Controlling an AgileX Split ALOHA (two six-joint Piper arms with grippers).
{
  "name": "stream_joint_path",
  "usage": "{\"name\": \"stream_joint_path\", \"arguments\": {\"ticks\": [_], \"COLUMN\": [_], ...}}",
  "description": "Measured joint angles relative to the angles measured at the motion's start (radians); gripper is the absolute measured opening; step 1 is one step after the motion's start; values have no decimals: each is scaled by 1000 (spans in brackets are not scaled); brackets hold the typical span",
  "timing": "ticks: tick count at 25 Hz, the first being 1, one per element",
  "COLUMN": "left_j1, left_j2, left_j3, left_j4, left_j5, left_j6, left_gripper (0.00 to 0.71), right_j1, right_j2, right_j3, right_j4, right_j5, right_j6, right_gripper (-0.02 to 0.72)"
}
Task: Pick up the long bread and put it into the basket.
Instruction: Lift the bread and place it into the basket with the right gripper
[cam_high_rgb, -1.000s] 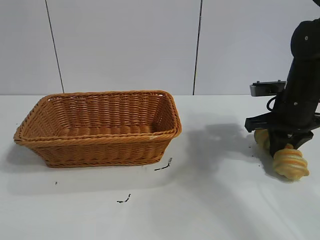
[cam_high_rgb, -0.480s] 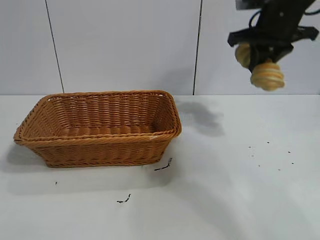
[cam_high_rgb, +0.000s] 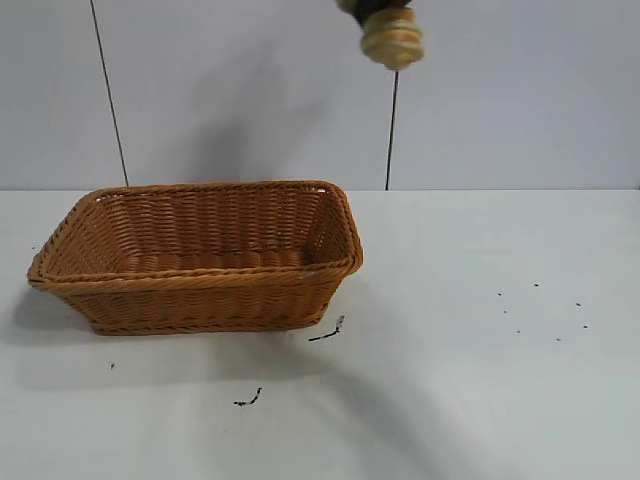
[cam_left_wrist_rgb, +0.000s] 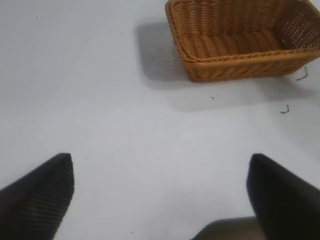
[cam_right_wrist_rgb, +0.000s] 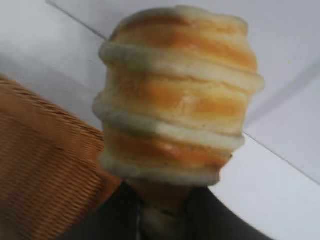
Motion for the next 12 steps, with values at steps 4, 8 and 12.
{"name": "stream_joint_path", "arguments": {"ticks": [4,8,12], "left_j1": [0,0,0], "left_j2": [0,0,0], "left_j3": [0,0,0], "left_j4": [0,0,0], "left_j5": [0,0,0], "left_j6": [0,0,0], "left_gripper": [692,692,692], "right_j1": [48,68,69], "right_j2": [59,98,147], "right_j3": [0,0,0], "right_j4": [1,2,14], "right_j5": [-3,-6,-11], "right_j6": [-205,-326,-366], "right_gripper": [109,109,109]}}
